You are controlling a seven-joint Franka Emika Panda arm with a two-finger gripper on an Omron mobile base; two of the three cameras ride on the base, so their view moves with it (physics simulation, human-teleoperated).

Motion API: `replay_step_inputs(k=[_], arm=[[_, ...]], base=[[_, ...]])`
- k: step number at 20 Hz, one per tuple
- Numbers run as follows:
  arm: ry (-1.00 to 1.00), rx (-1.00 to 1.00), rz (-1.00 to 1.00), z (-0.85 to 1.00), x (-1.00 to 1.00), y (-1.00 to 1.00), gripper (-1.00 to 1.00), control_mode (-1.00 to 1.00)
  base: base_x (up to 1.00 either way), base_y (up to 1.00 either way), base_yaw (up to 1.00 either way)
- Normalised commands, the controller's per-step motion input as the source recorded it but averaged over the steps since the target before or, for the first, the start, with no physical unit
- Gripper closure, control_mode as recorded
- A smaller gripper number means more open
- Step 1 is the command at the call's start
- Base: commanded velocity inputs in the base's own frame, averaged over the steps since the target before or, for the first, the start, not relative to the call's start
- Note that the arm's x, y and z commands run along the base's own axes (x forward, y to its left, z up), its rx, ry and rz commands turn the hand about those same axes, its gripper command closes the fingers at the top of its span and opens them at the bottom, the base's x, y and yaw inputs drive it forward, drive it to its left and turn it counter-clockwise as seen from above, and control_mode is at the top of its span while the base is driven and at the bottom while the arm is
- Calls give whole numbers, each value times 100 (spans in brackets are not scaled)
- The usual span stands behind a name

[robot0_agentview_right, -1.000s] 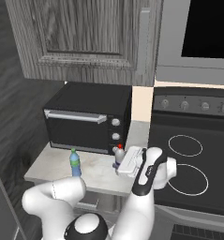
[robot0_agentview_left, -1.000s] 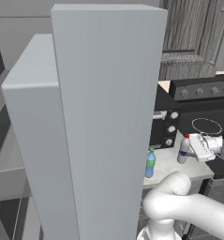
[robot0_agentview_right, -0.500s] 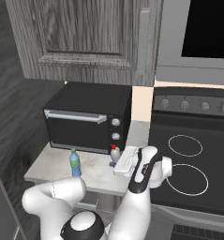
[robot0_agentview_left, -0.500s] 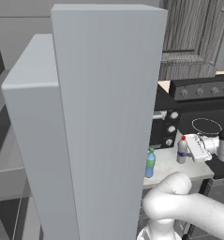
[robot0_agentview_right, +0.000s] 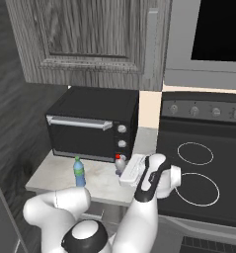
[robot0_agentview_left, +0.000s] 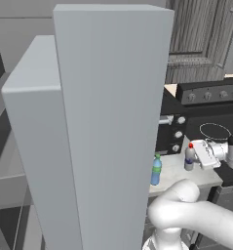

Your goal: Take the bottled waters from the counter and place them in the freezer to freeze. Close the freezer door after placing the bottles.

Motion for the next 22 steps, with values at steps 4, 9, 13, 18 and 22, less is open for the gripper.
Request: replay_step_inputs(k=[4, 9, 13, 18, 22], arm=[[-6, 2, -1, 33, -16, 0, 100, -100], [-10, 13, -7, 64, -25, 0, 100, -100], [-16, 11, -4, 61, -52, 0, 100, -100], [-12, 2, -4, 48, -36, 0, 100, -100], [0, 0, -8, 36, -17, 2, 100, -100]], base=[[0, 0, 0], [0, 0, 0], [0, 0, 0], [0, 0, 0], [0, 0, 0]])
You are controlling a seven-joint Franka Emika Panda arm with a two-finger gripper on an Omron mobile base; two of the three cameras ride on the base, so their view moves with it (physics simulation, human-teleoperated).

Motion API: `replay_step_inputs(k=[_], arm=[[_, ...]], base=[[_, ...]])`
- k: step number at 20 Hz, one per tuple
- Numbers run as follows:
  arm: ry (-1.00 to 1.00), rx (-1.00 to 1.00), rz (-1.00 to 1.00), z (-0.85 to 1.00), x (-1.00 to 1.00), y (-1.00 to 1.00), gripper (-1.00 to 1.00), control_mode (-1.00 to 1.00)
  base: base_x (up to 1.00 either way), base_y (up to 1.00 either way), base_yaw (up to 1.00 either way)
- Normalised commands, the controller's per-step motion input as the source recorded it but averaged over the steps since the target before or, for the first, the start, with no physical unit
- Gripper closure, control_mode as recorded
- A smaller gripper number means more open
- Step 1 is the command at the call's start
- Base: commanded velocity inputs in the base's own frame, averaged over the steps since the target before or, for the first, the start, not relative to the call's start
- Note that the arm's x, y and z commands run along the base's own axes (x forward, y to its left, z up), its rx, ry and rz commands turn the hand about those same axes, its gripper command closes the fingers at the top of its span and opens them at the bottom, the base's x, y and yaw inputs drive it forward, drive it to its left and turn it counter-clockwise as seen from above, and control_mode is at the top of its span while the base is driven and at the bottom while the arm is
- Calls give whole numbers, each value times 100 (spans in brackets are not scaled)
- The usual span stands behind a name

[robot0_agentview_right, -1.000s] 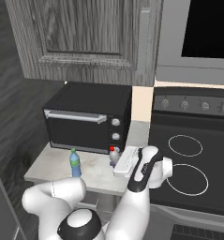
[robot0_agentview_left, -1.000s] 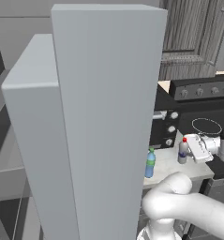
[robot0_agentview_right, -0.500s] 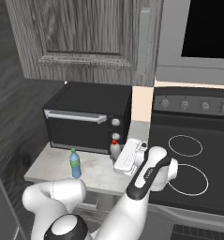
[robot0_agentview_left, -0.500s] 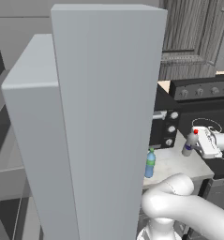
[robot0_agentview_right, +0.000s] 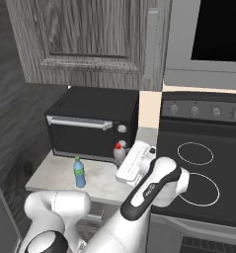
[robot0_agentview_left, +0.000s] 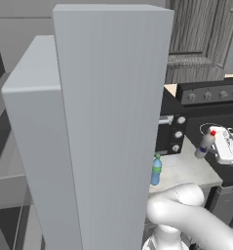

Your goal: Take the bottled waters from the counter and place them in the freezer to freeze. Close the freezer door after placing the bottles.

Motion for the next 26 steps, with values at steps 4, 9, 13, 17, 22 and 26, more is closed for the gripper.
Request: replay_step_inputs(k=[4, 9, 13, 17, 22, 26], arm=[[-1, 0, -10, 39, -58, 21, 100, -100], [-1, 0, -9, 26, -74, 36, 100, -100], [0, 0, -2, 19, -87, 51, 100, -100], [0, 0, 0, 0, 0, 0, 100, 100], [0, 0, 0, 0, 0, 0, 100, 100], [0, 0, 0, 0, 0, 0, 100, 100]], base=[[0, 0, 0], [0, 0, 0], [0, 0, 0], [-98, 63, 0], [-98, 23, 24], [-97, -28, 30]])
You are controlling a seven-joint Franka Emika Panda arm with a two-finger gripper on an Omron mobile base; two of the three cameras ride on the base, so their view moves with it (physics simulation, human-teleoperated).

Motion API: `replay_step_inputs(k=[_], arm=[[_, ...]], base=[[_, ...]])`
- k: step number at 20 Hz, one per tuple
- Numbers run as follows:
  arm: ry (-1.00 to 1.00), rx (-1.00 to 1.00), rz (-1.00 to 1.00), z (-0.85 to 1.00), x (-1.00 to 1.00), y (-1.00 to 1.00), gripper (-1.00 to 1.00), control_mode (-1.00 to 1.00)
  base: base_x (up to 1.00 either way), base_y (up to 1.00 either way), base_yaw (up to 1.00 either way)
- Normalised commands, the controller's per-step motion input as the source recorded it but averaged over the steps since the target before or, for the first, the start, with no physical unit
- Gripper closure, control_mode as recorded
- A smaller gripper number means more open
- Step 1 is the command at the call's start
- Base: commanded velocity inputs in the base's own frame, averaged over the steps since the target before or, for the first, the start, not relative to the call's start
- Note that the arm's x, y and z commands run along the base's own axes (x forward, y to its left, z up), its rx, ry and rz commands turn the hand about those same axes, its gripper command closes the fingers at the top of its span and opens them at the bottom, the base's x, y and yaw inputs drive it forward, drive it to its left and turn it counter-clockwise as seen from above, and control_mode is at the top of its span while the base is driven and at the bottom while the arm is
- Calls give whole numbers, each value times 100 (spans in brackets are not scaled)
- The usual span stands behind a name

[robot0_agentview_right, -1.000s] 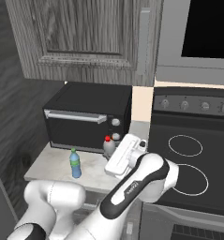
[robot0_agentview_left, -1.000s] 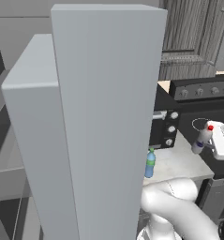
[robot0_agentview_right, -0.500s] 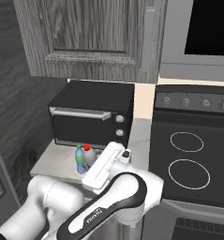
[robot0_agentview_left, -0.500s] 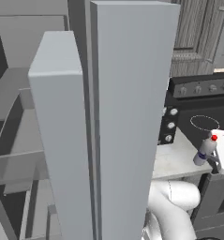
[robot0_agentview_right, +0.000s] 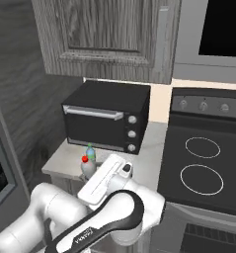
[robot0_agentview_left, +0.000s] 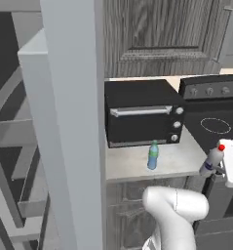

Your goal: Take the bottled waters from the counter and place them in the freezer to freeze. Close the freezer door after placing the bottles.

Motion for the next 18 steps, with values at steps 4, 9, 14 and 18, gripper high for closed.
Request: replay_step_inputs(k=[4, 9, 14, 18], arm=[[0, 0, 0, 0, 0, 0, 100, 100], [0, 0, 0, 0, 0, 0, 100, 100], [0, 0, 0, 0, 0, 0, 100, 100], [0, 0, 0, 0, 0, 0, 100, 100]], base=[[-79, -70, 32], [-64, -69, -2], [-65, -59, -20], [-71, -42, -17]])
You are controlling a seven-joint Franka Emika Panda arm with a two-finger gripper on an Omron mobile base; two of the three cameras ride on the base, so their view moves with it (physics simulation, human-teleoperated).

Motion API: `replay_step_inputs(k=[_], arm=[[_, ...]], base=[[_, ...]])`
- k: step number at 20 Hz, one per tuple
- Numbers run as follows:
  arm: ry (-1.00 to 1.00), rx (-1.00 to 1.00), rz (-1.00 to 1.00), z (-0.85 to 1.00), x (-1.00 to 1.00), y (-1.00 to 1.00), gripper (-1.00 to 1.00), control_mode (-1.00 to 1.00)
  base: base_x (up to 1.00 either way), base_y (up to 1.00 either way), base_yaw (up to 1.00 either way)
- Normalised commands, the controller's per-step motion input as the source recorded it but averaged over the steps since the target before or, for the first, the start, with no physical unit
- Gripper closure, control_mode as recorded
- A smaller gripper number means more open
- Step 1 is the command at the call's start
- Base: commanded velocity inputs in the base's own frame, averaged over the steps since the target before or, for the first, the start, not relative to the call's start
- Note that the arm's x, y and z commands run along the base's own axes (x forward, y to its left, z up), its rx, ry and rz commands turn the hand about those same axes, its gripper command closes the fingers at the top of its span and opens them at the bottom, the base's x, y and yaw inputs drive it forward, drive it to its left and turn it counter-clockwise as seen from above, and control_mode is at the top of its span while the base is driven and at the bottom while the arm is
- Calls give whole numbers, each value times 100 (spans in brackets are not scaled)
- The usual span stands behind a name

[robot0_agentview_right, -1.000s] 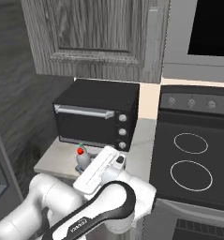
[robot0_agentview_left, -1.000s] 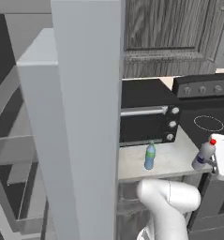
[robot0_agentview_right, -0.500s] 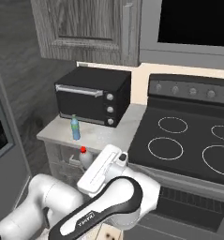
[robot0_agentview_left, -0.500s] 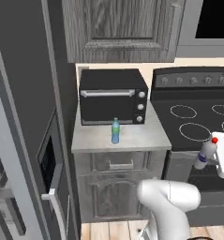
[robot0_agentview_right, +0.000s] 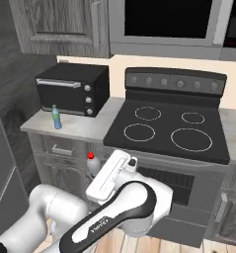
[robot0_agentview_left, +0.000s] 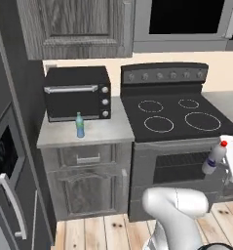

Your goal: Take the bottled waters from the counter and place them in the freezer to freeze. Close the freezer door after placing the bottles.

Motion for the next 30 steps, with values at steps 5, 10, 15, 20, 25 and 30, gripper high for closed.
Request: replay_step_inputs(k=[5, 10, 15, 20, 25, 30], arm=[[0, 0, 0, 0, 0, 0, 100, 100], [0, 0, 0, 0, 0, 0, 100, 100], [0, 0, 0, 0, 0, 0, 100, 100], [0, 0, 0, 0, 0, 0, 100, 100], [0, 0, 0, 0, 0, 0, 100, 100], [0, 0, 0, 0, 0, 0, 100, 100]], base=[[-78, -16, 26], [-72, -33, 58], [-62, -27, 68], [-52, 2, 69], [-18, 71, 60], [0, 100, 43]])
